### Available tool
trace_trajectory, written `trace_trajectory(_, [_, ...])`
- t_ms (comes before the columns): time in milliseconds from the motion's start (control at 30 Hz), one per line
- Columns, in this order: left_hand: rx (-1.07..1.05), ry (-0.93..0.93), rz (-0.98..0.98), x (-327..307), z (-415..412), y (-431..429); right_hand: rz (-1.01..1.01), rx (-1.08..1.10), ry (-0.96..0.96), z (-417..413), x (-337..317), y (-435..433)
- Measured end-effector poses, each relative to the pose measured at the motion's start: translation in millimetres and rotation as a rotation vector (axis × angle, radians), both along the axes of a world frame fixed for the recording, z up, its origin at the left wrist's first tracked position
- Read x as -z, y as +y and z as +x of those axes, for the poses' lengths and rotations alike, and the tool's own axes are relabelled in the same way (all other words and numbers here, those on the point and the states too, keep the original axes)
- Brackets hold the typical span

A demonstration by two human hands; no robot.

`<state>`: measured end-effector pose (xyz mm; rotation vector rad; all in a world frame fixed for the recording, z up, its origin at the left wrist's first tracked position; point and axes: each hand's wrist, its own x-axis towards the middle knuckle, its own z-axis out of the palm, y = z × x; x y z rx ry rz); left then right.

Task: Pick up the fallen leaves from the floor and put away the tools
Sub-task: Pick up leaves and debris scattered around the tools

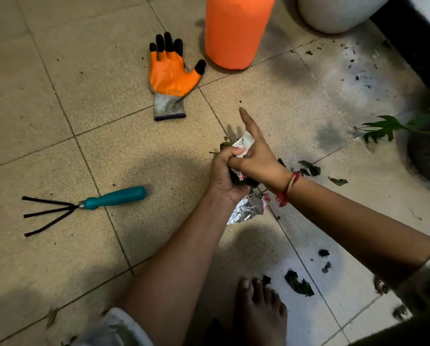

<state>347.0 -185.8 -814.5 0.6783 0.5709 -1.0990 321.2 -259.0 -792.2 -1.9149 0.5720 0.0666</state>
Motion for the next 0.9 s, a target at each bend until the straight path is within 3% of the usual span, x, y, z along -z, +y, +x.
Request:
trace_trajectory(100, [-0.059, 0.063, 0.000, -10, -1, 4, 0.398, -0.016, 0.065, -8, -11, -13])
trace_trajectory(167, [-0.144, 0.098, -0.008, -10, 5, 16, 0.513, -0.115, 0.135, -14, -17, -25])
trace_trajectory(200, [-0.174, 0.088, 0.014, -6, 10, 24, 0.440, -0.131, 0.146, -19, -19, -28])
trace_trajectory(333, [-0.238, 0.009, 0.062, -4, 28, 45, -0.270, -0.157, -0.022, -49, -8, -23])
trace_trajectory(467, [-0.261, 0.012, 0.109, 3, 42, 56, -0.879, -0.845, -0.053, -83, 24, -3])
trace_trajectory(567, [-0.213, 0.000, 0.147, 9, 42, 64, -0.996, -0.908, -0.189, -94, 44, 3])
trace_trajectory(667, [-0.198, 0.002, 0.199, 15, 40, 70, -0.910, -0.812, -0.218, -89, 49, 1])
trace_trajectory(733, [-0.185, -0.014, 0.234, 18, 40, 70, -0.758, -0.592, -0.240, -82, 42, 0])
trace_trajectory(833, [-0.118, -0.069, 0.265, 20, 35, 66, -0.250, 0.008, -0.185, -60, 18, 6])
trace_trajectory(900, [-0.022, -0.106, 0.288, 17, 23, 57, 0.109, 0.198, -0.186, -44, 6, 16])
